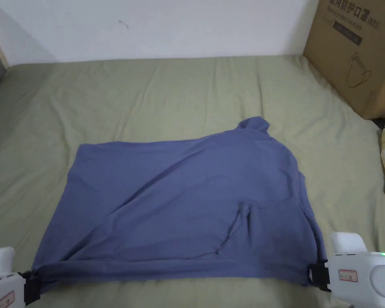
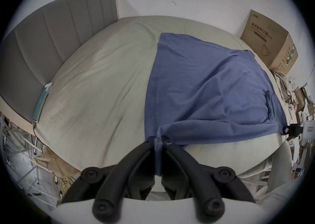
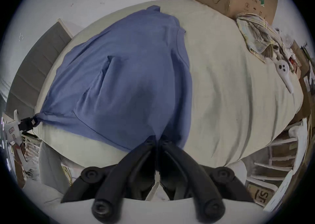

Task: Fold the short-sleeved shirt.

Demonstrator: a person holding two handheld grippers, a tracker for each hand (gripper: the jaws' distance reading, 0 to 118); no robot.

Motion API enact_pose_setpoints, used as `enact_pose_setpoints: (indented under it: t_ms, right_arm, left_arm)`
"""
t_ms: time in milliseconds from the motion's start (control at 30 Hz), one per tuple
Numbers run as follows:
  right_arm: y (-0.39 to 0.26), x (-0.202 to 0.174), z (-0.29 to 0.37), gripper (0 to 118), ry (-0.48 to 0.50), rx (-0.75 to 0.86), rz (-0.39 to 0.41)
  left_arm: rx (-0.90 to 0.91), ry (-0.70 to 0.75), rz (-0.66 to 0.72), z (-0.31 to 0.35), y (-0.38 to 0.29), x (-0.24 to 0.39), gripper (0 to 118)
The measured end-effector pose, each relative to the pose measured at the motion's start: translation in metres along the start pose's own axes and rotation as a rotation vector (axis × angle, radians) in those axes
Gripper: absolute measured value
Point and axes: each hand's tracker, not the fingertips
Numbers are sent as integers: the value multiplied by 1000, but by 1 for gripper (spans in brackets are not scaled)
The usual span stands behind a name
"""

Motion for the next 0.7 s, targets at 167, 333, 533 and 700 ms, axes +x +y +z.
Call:
enact_pose_setpoints:
  t_ms: [167,333,533,700]
  right_arm:
    - [24,-2,25,3,11,66,16]
    - [74,-4,36,3,21,145,28]
    - [141,-7,-7,3,-17,129,39]
    - [168,-10,-62,3,-54,48,26]
  left_arm:
    - [14,12,-27,11,14,6,4]
    - [20,42,-59,14,53,13,4]
    - [26,61,-92,-30,121,21,4]
    - [-28,107,-153,-89,148,38,11]
